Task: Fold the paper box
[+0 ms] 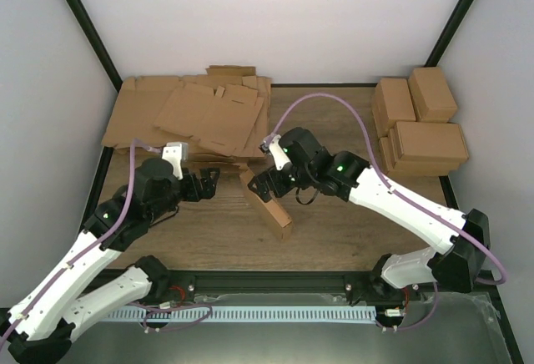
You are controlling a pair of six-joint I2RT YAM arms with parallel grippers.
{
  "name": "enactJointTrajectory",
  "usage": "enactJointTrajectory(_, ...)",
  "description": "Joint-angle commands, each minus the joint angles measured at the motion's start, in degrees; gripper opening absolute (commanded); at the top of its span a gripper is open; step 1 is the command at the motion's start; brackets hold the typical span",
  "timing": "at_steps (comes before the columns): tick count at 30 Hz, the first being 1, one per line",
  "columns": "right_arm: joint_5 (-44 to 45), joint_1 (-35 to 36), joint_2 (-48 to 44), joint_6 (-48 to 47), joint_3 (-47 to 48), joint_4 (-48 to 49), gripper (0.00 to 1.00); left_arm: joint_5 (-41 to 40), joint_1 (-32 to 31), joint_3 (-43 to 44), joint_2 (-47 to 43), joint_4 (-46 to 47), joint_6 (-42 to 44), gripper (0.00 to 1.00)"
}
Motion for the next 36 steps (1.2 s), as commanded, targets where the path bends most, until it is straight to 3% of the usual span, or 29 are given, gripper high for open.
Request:
enactJointTrajectory(1,4.18,2.0,-0.33,0.75,0.74,-3.11,1.0,-1.03,0.24,1.26,-0.22,-0.84,1.61,1.0)
enactJointTrajectory(9,7.4,3.0,0.46,-0.04,0.08,-4.73,1.0,-1.46,0.24,1.6,-0.25,-0.36,2.7,1.0)
enactJointTrajectory(20,4.43,3.01,0.1,-1.08,-2.09,-2.65,1.0,-0.42,0.24,1.76,0.54,-0.55,3.44,1.0)
enactJointTrajectory(29,4.22,3.0,3.83,-4.04,0.78,-7.36,0.85,-0.25,0.25,1.44,0.32,-0.89,3.91,1.0)
enactJointTrajectory(36,6.41,4.12,5.81,-1.69,1.32,-10.08,0.85,0.27,0.25,1.6,1.02,-0.8,4.47,1.0)
